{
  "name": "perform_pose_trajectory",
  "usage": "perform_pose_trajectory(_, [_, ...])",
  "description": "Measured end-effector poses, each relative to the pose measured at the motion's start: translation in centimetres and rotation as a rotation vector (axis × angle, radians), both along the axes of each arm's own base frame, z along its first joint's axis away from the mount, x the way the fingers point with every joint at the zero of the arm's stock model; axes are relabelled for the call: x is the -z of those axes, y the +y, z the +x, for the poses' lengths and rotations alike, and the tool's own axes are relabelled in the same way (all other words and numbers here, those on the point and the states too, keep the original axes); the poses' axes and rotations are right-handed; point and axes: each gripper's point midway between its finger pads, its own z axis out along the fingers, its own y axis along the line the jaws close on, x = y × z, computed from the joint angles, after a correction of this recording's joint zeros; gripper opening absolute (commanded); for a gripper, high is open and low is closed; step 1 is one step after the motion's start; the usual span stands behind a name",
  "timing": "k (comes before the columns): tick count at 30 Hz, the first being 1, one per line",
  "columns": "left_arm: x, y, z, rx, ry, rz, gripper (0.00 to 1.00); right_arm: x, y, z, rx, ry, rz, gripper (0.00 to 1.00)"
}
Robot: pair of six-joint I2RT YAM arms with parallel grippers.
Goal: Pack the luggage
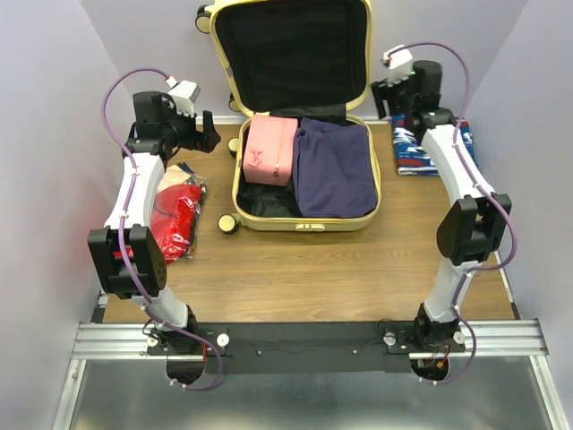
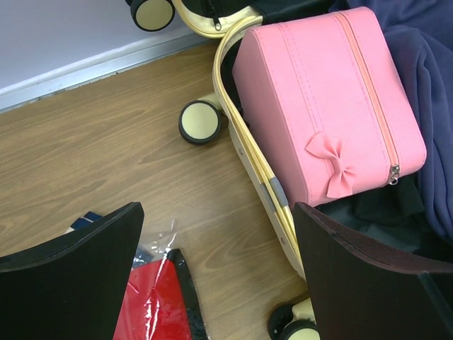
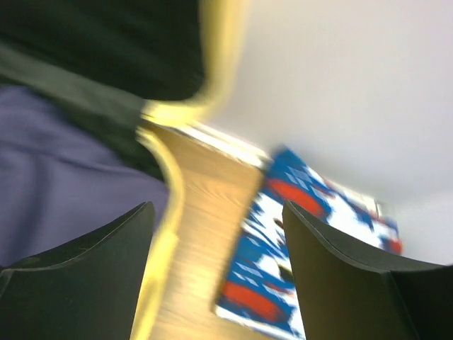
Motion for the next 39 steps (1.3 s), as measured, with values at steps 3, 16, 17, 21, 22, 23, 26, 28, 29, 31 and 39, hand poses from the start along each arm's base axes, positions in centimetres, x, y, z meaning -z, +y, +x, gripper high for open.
perform_pose_trajectory(3, [0.0, 0.0, 0.0, -0.003, 0.003, -0.006, 0.96, 2.0, -5.6, 1.3, 0.118, 0.047, 0.038, 0.83])
perform_pose_trajectory(16, [0.3, 0.0, 0.3, -0.010, 0.016, -0.014, 0.96, 20.4, -11.8, 3.2, 0.335, 0.408, 0.154, 0.94])
perform_pose_trajectory(17, [0.4, 0.1, 0.3, -0.014, 0.019, -0.013, 0.96, 21.3, -11.6, 3.6, 0.344, 0.423, 0.160, 0.94])
perform_pose_trajectory(21, [1.1, 0.2, 0.4, -0.021, 0.039, -0.010, 0.96, 23.9, -12.2, 5.5, 0.405, 0.425, 0.156, 0.93])
perform_pose_trajectory(22, [1.3, 0.2, 0.4, -0.023, 0.046, -0.010, 0.96, 24.1, -12.4, 5.9, 0.417, 0.420, 0.152, 0.93])
perform_pose_trajectory(23, [1.4, 0.3, 0.4, -0.024, 0.051, -0.009, 0.96, 24.6, -12.6, 6.1, 0.425, 0.422, 0.147, 0.91])
perform_pose_trajectory(26, [2.1, 0.4, 0.5, -0.031, 0.069, -0.007, 0.96, 25.4, -13.0, 6.6, 0.445, 0.420, 0.137, 0.89])
perform_pose_trajectory(28, [2.3, 0.4, 0.7, -0.034, 0.077, -0.006, 0.96, 25.8, -13.1, 6.6, 0.450, 0.423, 0.133, 0.85])
perform_pose_trajectory(29, [2.4, 0.5, 0.9, -0.037, 0.080, -0.007, 0.96, 25.9, -13.2, 6.6, 0.454, 0.424, 0.127, 0.74])
perform_pose_trajectory(31, [2.5, 0.5, 1.2, -0.040, 0.084, -0.009, 0.97, 26.0, -13.5, 6.6, 0.458, 0.423, 0.111, 0.57])
perform_pose_trajectory(39, [1.8, 0.6, 2.0, -0.044, 0.069, -0.014, 0.96, 25.6, -13.9, 5.9, 0.461, 0.422, 0.096, 0.00])
